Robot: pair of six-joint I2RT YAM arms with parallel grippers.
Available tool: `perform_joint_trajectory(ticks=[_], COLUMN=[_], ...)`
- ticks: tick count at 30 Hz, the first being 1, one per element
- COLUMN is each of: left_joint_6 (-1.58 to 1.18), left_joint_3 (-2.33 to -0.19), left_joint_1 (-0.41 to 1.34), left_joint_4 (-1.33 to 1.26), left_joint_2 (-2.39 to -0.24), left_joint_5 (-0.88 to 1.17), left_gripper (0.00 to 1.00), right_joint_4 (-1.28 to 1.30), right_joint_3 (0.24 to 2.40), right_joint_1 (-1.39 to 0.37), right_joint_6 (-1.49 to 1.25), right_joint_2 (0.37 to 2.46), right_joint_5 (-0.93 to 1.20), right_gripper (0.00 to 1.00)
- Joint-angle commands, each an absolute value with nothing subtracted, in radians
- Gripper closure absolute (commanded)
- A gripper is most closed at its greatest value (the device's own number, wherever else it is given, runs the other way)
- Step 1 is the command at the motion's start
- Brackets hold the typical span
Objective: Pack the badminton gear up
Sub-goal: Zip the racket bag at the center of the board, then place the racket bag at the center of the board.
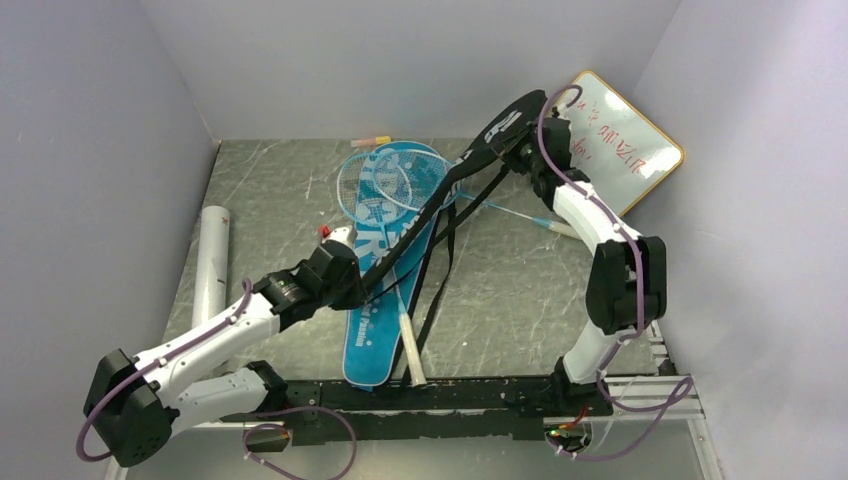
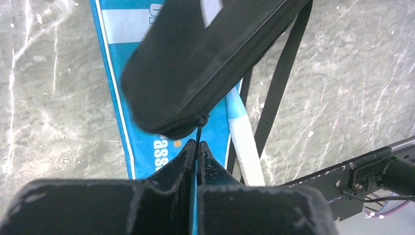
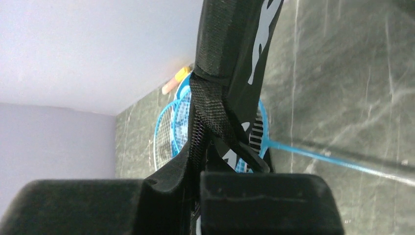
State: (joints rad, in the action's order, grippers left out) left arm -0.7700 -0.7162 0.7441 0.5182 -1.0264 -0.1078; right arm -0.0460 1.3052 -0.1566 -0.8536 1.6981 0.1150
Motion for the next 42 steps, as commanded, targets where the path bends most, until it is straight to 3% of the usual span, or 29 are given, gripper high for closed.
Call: perform_joint_trajectory(ticks=[1, 6, 7, 8, 9, 10, 11, 13, 16, 29, 35, 37, 38, 42], left_joint_6=[-0.727, -0.694, -0.677, -0.661, -0.644, -0.628, -0.606, -0.54, -0.409, -0.213, -0.241, -0.232, -0.227, -0.19], left_joint_3=[-0.702, -0.71, -0.727, -0.751, -0.778, -0.811, -0.846, -0.917, -0.995, -1.051, -1.03, -1.037, -1.048, -1.112], left_joint_1=[0.744, 0.744, 0.743, 0.743, 0.744, 0.744, 0.743, 0.743, 0.744, 0.75, 0.752, 0.752, 0.753, 0.753], left_joint_4=[0.567, 0.562, 0.564, 0.572, 0.588, 0.608, 0.631, 0.668, 0.643, 0.357, 0.247, 0.251, 0.269, 0.37], left_joint_2=[-1.025, -1.023, -1.02, -1.019, -1.017, -1.015, -1.015, -1.016, -1.014, -1.186, -1.228, -1.244, -1.258, -1.306], left_joint_5=[-0.042, -0.034, -0.028, -0.029, -0.038, -0.055, -0.078, -0.131, -0.123, -0.175, -0.048, -0.083, -0.112, -0.194], left_gripper=[0.95, 0.95, 0.88, 0.74, 0.56, 0.3, 0.2, 0.08, 0.05, 0.12, 0.12, 0.21, 0.31, 0.83], right_joint_4=[-0.185, -0.246, -0.257, -0.27, -0.285, -0.298, -0.303, -0.305, -0.261, -0.239, -0.233, -0.229, -0.233, -0.235], right_joint_3=[1.473, 1.477, 1.476, 1.474, 1.47, 1.466, 1.464, 1.469, 1.496, 1.491, 1.481, 1.484, 1.481, 1.479], right_joint_1=[-0.097, -0.088, -0.091, -0.095, -0.107, -0.12, -0.136, -0.175, -0.232, -0.283, -0.284, -0.284, -0.284, -0.284], right_joint_6=[-0.811, -0.814, -0.824, -0.845, -0.859, -0.867, -0.871, -0.86, -0.829, -0.877, -0.873, -0.876, -0.879, -0.89], right_joint_2=[1.733, 1.738, 1.739, 1.739, 1.735, 1.729, 1.719, 1.691, 1.642, 1.575, 1.555, 1.553, 1.551, 1.551], right_joint_5=[0.129, 0.249, 0.291, 0.335, 0.368, 0.394, 0.403, 0.392, 0.327, 0.294, 0.276, 0.28, 0.28, 0.279], right_gripper=[1.0, 1.0, 1.0, 1.0, 1.0, 1.0, 1.0, 1.0, 1.0, 1.0, 1.0, 1.0, 1.0, 1.0])
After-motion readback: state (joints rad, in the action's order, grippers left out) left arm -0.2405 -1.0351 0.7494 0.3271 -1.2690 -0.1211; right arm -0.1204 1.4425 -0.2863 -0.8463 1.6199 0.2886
